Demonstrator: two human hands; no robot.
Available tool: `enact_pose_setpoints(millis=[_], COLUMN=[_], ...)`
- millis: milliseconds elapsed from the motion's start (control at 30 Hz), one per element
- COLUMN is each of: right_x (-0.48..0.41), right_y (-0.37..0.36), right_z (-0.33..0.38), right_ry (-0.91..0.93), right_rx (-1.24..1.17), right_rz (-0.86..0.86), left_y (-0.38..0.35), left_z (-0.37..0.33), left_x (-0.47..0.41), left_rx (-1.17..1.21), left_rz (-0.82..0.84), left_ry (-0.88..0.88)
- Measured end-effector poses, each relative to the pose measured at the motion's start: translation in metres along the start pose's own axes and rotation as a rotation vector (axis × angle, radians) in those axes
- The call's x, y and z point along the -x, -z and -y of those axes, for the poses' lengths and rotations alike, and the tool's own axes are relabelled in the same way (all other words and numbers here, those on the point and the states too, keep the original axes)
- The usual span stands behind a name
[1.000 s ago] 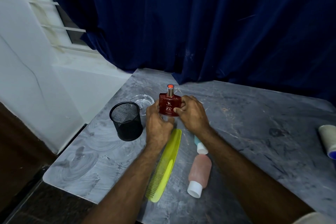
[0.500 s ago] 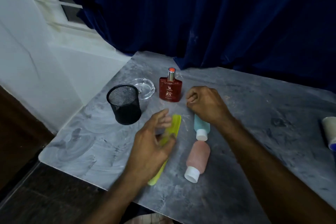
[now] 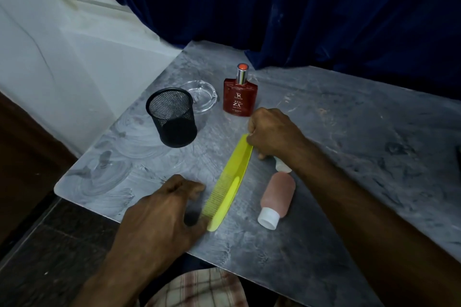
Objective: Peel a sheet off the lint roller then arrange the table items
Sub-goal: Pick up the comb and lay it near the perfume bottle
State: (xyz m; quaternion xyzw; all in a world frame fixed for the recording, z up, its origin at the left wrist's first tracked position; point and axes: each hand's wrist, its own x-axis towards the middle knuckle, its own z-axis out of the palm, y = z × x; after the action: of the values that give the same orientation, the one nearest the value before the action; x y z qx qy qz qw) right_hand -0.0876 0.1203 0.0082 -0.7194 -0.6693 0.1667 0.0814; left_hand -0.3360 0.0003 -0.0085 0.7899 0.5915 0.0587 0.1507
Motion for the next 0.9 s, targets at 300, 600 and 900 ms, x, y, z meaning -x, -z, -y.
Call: enact_pose_setpoints(millis=[300, 600, 900], right_x=[-0.002, 0.016, -0.003], right_y=[0.010, 0.033, 0.055], right_z=[-0.003, -0.023, -0.051], right_ry=[-0.098, -0.149, -0.125], right_rx=[-0.154, -0.846, -0.895], right_rz=[0.138, 0.168, 0.047], left_y=[-0.003, -0.009, -0.005], left_z=[-0.003, -0.018, -0.047], left_x=[0.006, 0.006, -0.028], left_rx=[0.094, 0.374, 0.466], left_rz=[0.043, -0.009, -0.117], left_ry=[-0.036, -0.036, -0.121])
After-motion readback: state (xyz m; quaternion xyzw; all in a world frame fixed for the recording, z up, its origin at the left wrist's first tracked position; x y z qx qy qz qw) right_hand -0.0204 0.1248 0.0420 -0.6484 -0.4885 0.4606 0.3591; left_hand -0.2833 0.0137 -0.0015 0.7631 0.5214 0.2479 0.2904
